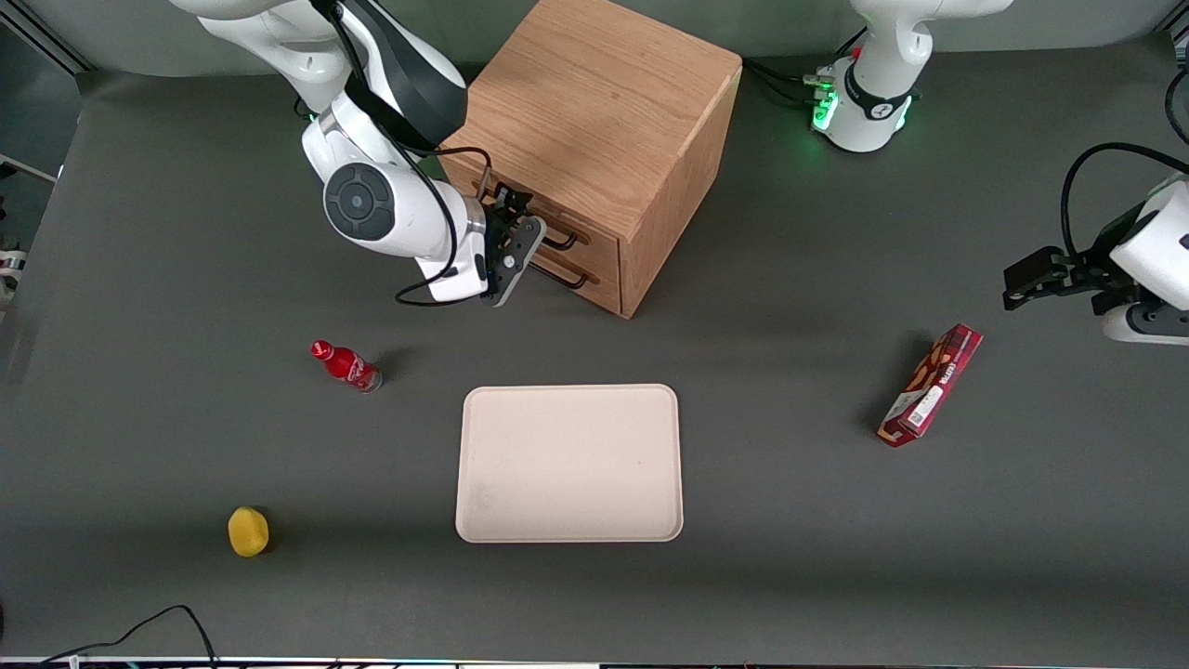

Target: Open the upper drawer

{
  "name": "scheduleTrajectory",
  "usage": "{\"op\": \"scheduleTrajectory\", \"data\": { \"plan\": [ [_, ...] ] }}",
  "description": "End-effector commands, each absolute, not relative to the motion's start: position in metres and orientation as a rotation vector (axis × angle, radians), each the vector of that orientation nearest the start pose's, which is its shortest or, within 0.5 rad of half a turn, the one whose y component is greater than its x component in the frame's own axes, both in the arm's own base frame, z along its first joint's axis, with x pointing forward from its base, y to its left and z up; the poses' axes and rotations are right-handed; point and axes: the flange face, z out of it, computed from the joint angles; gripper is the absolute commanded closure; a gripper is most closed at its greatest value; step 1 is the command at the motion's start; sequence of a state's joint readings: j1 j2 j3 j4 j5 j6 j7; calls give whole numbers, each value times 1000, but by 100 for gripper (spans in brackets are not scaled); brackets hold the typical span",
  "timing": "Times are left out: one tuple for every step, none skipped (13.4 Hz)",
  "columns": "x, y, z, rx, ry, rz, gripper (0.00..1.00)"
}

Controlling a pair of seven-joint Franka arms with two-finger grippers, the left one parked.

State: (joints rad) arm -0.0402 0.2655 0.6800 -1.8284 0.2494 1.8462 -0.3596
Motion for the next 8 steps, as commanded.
{"op": "scheduleTrajectory", "data": {
  "plan": [
    [472, 348, 405, -2484, -1214, 306, 0],
    [471, 349, 402, -2484, -1213, 304, 0],
    [472, 348, 402, -2487, -1209, 302, 0],
    [471, 349, 401, -2484, -1214, 304, 0],
    [471, 349, 401, -2484, -1214, 304, 0],
    [471, 348, 401, -2485, -1216, 303, 0],
    [472, 348, 400, -2484, -1215, 304, 0],
    [473, 348, 399, -2483, -1216, 301, 0]
  ]
}}
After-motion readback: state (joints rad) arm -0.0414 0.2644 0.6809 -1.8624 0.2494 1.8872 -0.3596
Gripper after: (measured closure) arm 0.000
